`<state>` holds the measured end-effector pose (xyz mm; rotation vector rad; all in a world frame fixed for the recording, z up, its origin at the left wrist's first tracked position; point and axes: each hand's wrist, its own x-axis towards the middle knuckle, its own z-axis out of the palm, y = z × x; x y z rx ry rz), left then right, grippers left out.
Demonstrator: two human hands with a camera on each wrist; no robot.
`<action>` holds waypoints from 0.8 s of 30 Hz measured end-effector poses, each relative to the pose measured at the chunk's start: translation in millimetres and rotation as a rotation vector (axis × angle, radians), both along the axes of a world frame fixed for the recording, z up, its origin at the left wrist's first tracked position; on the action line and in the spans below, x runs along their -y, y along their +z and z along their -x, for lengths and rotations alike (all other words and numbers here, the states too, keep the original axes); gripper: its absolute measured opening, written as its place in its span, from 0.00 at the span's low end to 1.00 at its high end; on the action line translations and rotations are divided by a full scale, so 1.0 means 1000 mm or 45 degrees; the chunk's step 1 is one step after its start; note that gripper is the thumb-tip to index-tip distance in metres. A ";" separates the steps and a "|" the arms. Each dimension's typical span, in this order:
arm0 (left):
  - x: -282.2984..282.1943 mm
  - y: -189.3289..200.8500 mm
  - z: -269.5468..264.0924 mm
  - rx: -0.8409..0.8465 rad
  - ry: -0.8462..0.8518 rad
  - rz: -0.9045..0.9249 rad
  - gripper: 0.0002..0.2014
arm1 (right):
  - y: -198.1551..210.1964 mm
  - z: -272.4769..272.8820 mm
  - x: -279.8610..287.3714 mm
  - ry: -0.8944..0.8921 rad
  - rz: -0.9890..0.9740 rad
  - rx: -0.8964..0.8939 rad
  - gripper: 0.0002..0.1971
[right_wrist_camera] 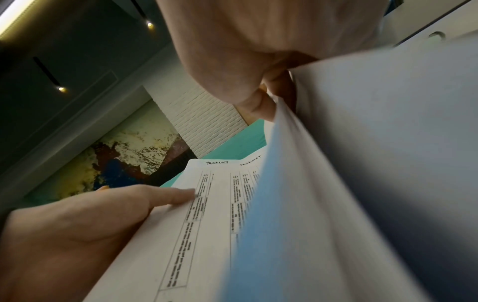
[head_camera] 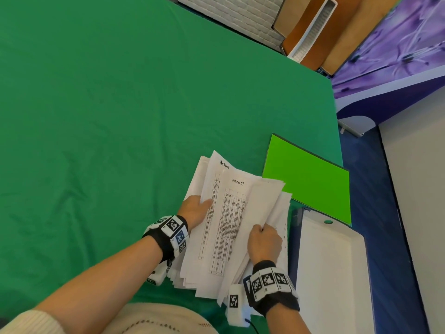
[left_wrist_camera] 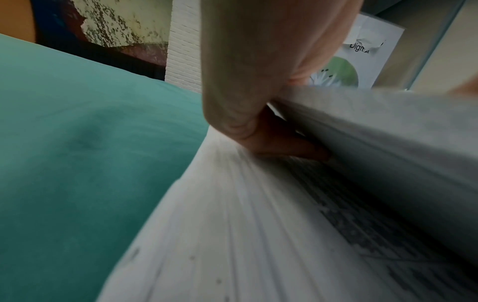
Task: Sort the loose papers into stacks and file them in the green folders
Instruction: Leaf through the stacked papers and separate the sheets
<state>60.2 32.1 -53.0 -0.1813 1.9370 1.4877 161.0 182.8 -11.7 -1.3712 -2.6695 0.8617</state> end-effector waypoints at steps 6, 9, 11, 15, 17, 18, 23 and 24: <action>-0.005 0.001 0.002 -0.076 0.004 -0.020 0.29 | -0.009 -0.001 -0.002 0.056 -0.017 -0.035 0.15; -0.004 -0.006 0.004 -0.109 0.026 -0.013 0.39 | -0.010 0.001 0.001 0.123 -0.028 -0.045 0.14; -0.004 0.001 0.005 -0.096 0.029 -0.023 0.29 | -0.009 0.002 0.003 0.155 -0.019 -0.049 0.14; -0.007 0.004 0.007 -0.097 0.058 -0.038 0.11 | -0.011 0.001 0.004 0.152 -0.057 -0.049 0.22; -0.007 0.004 0.006 -0.120 0.054 -0.011 0.12 | -0.012 0.000 0.005 0.116 -0.054 -0.066 0.26; -0.007 0.004 0.005 -0.134 0.036 0.016 0.14 | -0.012 -0.001 0.005 0.100 -0.046 -0.072 0.27; -0.009 0.003 0.002 -0.119 0.006 0.042 0.25 | -0.009 -0.004 0.006 0.071 -0.016 -0.073 0.30; -0.009 0.002 0.002 -0.109 0.013 0.042 0.25 | -0.008 -0.004 0.006 0.058 -0.013 -0.073 0.31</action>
